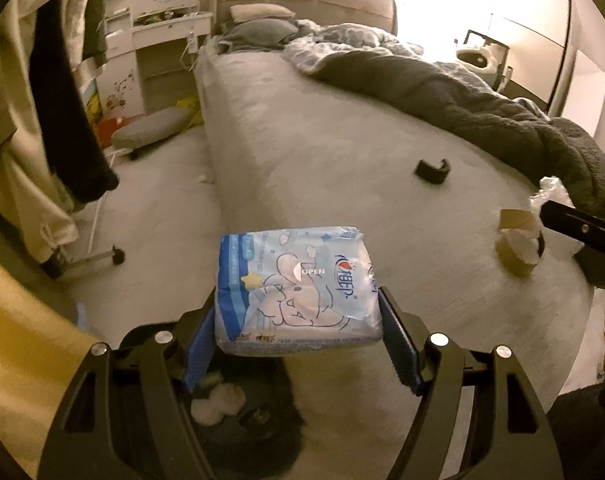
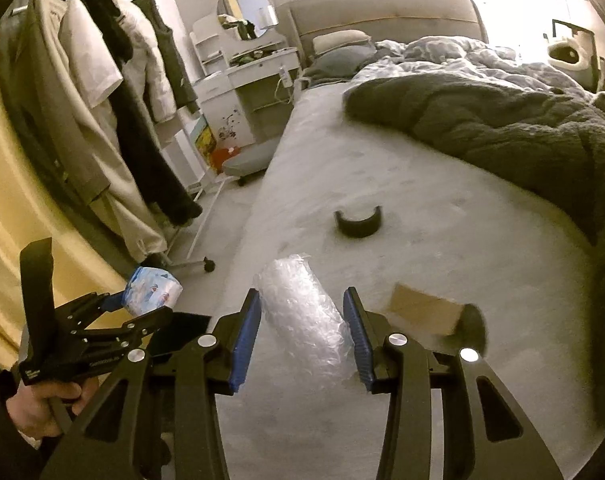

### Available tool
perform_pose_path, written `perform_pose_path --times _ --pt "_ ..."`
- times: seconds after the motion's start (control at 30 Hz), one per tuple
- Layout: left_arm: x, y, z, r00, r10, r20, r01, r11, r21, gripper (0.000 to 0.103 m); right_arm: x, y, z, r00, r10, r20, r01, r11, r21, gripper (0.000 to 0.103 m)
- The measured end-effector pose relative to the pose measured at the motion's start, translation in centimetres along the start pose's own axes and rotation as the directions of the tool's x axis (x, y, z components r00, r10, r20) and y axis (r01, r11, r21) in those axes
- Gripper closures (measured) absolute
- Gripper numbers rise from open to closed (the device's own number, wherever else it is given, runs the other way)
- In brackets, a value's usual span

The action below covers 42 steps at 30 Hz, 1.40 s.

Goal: Collect trash
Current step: 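Carry the tissue pack and bubble wrap over the black bin, then open the left gripper over the bin to drop the tissue pack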

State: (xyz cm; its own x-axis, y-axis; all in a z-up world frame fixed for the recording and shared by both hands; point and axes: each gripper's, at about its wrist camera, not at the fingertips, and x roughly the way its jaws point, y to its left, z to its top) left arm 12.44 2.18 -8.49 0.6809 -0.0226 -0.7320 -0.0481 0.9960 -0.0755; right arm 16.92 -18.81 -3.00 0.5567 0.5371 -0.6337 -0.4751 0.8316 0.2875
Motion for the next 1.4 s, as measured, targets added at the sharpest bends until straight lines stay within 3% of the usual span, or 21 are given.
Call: perform_pose_path --times 0.23,0.37,0.73,0.93,1.2,1.4 --pt "0.2 3.2 -1.1 0.998 0.056 -0.039 -0.056 0.998 -0.012 0.027 1.5 3.8 -0.3 0.999 0.040 -0.031 -0.040 0.999 -0.029 0.060" --pt "1.0 5.1 -2.1 0.992 0.072 -0.100 -0.075 0.997 -0.025 0.027 2.8 5.7 -0.6 0.996 0.060 -0.058 -0.063 0.997 -0.044 0.060" --pt "2.0 8.6 -4.0 0.977 0.067 -0.203 -0.082 0.994 -0.066 0.027 6.8 9.2 -0.9 0.987 0.076 -0.145 -0.090 0.992 -0.090 0.060" --pt "2.4 10.4 -5.0 0.961 0.079 -0.266 -0.101 0.992 -0.070 0.027 8.5 11.4 -1.0 0.980 0.093 -0.176 -0.113 0.988 -0.109 0.060" --pt "3.3 12.9 -7.1 0.924 0.078 -0.376 -0.121 0.988 -0.093 0.027 10.6 13.6 -1.3 0.965 0.138 -0.225 -0.164 0.981 -0.100 0.060" --pt "3.1 14.8 -8.2 0.911 0.055 -0.408 -0.115 0.986 -0.123 0.025 12.9 15.7 -2.1 0.948 0.145 -0.282 -0.184 0.976 -0.114 0.060"
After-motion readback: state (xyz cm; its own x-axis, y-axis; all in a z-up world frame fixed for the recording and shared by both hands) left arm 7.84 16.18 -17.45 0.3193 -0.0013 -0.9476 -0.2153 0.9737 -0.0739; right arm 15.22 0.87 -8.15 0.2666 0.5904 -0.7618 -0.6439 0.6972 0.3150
